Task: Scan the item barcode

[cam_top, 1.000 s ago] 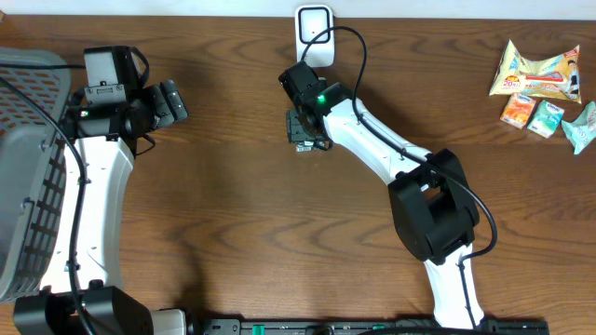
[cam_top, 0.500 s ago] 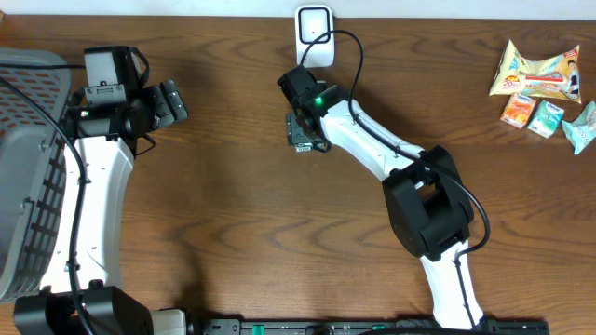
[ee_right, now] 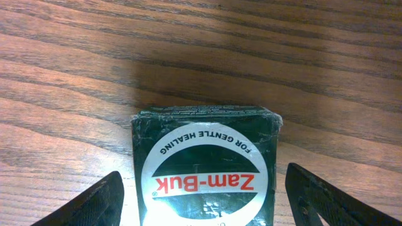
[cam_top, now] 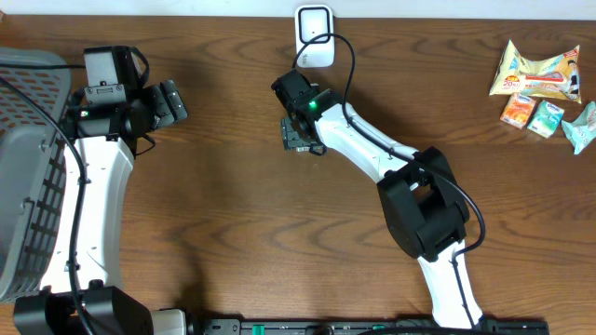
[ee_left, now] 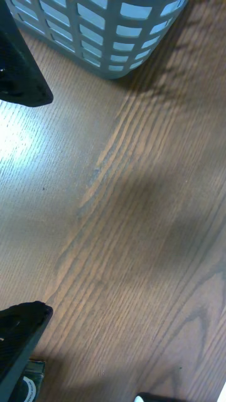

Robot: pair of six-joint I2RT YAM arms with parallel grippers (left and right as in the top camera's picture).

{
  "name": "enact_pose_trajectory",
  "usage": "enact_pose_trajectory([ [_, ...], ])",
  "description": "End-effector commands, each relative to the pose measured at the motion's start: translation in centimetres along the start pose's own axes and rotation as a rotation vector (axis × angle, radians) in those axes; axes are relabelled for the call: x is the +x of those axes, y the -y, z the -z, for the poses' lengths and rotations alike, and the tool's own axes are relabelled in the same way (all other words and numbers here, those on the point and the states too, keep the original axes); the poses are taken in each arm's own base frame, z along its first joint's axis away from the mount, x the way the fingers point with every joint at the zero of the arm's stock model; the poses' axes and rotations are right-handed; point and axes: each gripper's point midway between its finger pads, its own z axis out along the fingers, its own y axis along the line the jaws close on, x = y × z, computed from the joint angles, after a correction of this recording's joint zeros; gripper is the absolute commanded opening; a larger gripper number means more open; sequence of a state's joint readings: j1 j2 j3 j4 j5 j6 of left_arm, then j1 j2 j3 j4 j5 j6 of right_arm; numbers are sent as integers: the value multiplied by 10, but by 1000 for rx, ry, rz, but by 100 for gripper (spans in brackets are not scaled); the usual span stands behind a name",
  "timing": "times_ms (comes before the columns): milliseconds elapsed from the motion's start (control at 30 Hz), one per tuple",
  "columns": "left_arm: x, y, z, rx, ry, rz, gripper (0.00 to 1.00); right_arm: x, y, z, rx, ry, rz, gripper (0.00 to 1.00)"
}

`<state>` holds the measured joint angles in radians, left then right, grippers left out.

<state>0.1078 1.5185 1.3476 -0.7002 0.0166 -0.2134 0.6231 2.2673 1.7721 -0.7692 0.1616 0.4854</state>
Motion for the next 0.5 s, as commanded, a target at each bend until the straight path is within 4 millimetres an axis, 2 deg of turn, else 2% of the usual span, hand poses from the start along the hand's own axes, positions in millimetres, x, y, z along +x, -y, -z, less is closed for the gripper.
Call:
enact_pose_trajectory([
  [0, 3, -3, -3, -12, -10, 11, 98, -1, -2, -2, 10, 4, 22, 76],
  [267, 3, -3, -3, -12, -10, 11, 98, 2, -1, -4, 14, -2, 39, 72],
  [467, 3, -3, -3, -12, -10, 11, 97, 8, 4, -14, 39, -17, 41, 72],
])
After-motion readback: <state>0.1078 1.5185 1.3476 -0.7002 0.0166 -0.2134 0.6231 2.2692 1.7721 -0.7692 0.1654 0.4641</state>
